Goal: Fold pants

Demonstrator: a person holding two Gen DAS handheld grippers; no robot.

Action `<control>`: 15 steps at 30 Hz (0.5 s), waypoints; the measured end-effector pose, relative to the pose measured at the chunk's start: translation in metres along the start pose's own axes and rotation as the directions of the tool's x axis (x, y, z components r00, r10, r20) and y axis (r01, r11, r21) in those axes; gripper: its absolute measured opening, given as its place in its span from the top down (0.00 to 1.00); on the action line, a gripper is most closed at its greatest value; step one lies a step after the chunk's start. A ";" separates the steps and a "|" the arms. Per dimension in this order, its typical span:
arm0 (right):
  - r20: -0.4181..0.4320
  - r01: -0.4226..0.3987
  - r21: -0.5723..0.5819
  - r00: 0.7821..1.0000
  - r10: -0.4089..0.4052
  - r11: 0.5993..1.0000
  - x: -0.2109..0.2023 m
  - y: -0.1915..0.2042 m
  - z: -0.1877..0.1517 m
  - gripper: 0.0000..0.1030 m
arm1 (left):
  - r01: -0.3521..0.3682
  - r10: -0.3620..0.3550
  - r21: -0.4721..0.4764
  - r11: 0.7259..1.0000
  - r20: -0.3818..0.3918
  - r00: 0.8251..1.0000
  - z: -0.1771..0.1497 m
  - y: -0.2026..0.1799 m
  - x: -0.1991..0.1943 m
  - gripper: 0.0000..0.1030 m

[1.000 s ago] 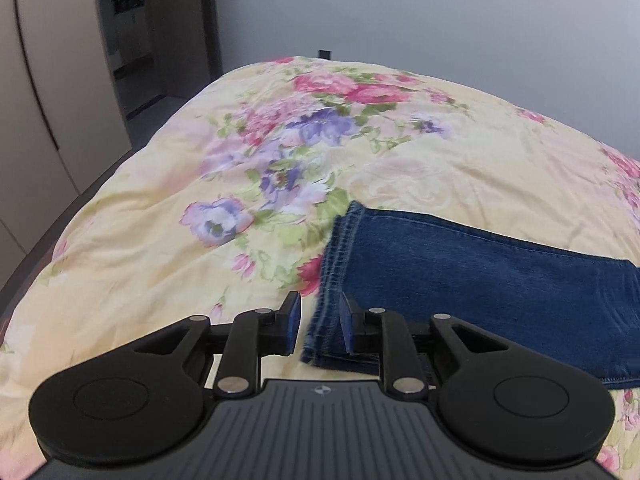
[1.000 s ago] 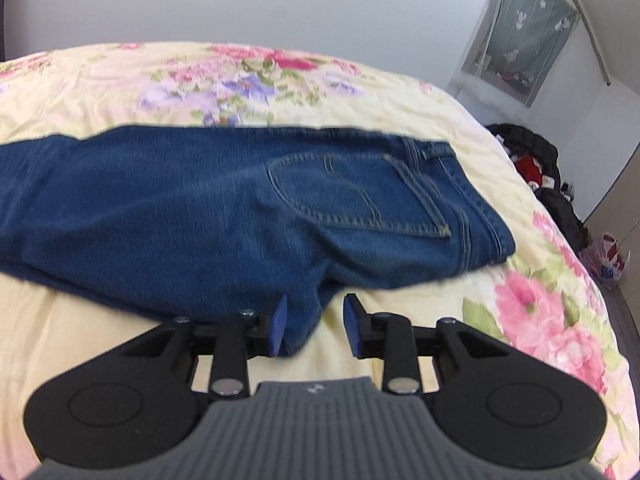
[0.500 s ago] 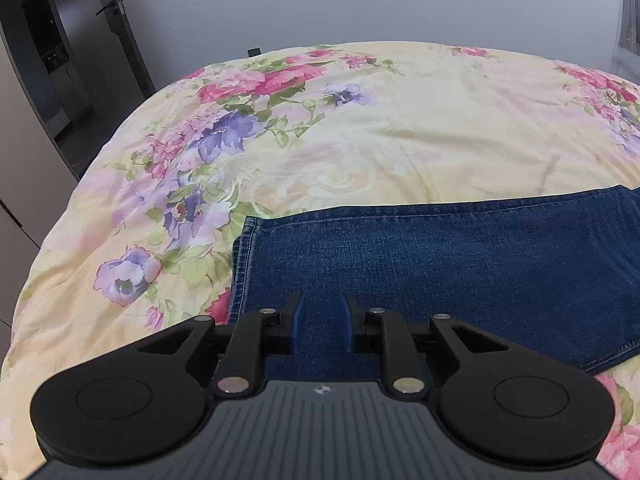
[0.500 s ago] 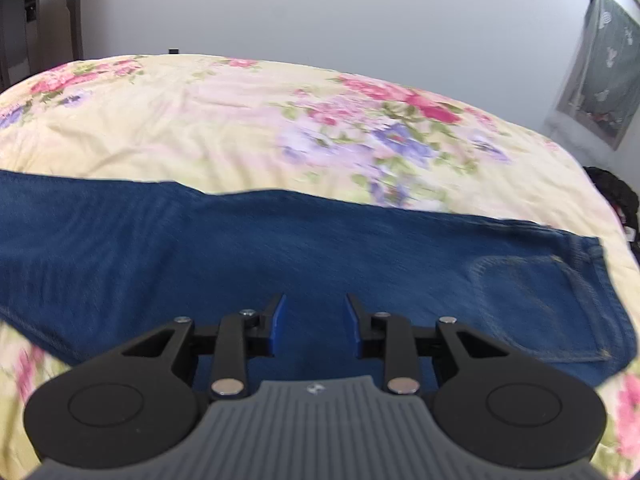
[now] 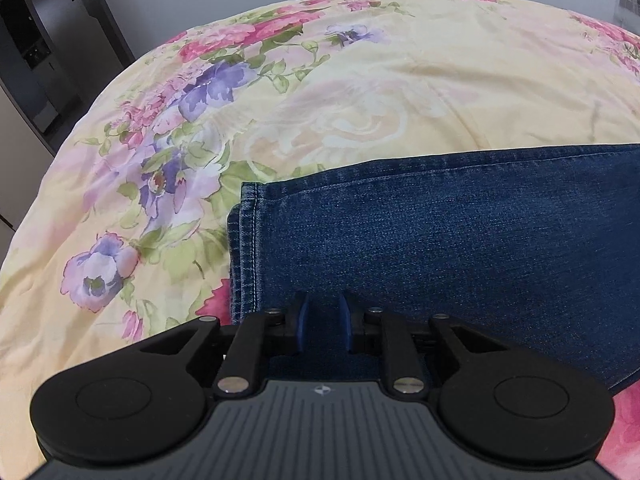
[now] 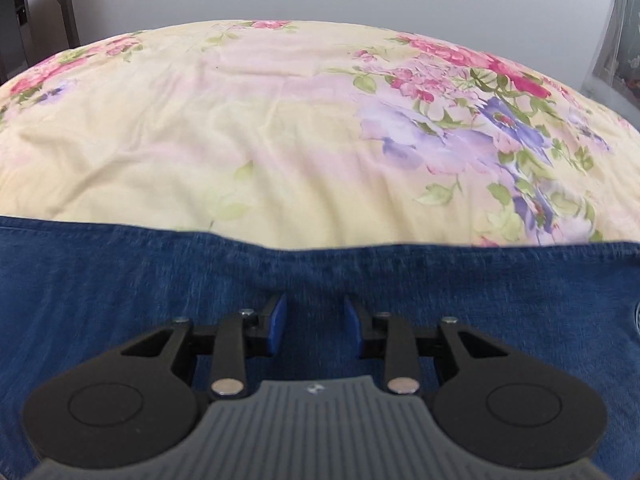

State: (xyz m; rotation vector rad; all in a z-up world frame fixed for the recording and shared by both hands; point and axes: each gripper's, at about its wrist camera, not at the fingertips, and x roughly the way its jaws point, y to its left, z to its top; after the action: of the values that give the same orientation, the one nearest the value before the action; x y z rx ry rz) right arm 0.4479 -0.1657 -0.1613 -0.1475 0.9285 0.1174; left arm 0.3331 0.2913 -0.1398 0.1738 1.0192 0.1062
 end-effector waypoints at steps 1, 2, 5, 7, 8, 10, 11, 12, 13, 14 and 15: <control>-0.002 0.007 -0.010 1.000 -0.007 1.000 0.001 0.002 0.002 0.70 | 0.000 0.000 -0.002 1.000 -0.001 1.000 0.000 0.000 0.000 0.78; -0.004 0.009 -0.014 1.000 -0.009 1.000 0.001 0.002 0.003 0.70 | -0.002 0.002 -0.003 1.000 -0.003 1.000 0.000 0.000 0.000 0.78; -0.007 -0.015 -0.008 1.000 0.015 1.000 -0.007 -0.006 0.007 0.74 | -0.022 0.022 -0.003 1.000 0.008 1.000 0.002 -0.002 -0.008 0.78; 0.001 -0.025 0.025 1.000 0.025 0.999 -0.019 -0.021 0.008 0.74 | -0.037 0.037 0.004 0.999 0.022 0.999 0.004 -0.005 -0.017 0.77; 0.005 -0.026 0.046 1.000 0.025 0.999 -0.026 -0.031 0.008 0.74 | -0.034 0.033 0.004 0.999 0.033 0.999 0.006 -0.007 -0.023 0.77; 0.012 -0.021 0.078 1.000 0.020 0.997 -0.042 -0.055 0.006 0.74 | -0.019 0.019 0.003 1.000 0.054 0.998 0.010 -0.013 -0.037 0.77; 0.017 -0.008 0.087 1.000 0.007 0.996 -0.049 -0.068 0.004 0.74 | -0.012 0.012 0.004 1.000 0.068 0.998 0.013 -0.018 -0.045 0.77; 0.020 0.007 0.097 1.000 -0.009 0.995 -0.058 -0.084 0.001 0.74 | -0.002 0.002 0.003 1.000 0.078 0.997 0.017 -0.023 -0.051 0.77; 0.021 0.023 0.107 0.999 -0.026 0.994 -0.067 -0.101 -0.002 0.74 | 0.011 -0.012 0.004 1.000 0.085 0.996 0.020 -0.029 -0.057 0.77; 0.021 0.041 0.116 0.999 -0.043 0.992 -0.075 -0.117 -0.006 0.73 | 0.032 -0.033 0.007 0.999 0.092 0.995 0.025 -0.039 -0.062 0.77; 0.019 0.059 0.130 0.998 -0.062 0.990 -0.083 -0.135 -0.010 0.73 | 0.049 -0.050 0.014 0.999 0.099 0.994 0.029 -0.049 -0.067 0.77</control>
State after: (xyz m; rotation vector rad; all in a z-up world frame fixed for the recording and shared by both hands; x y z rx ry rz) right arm 0.4126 -0.3032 -0.0907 -0.0536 0.9054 0.0029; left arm 0.3235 0.2291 -0.0784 0.1630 0.9247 0.0461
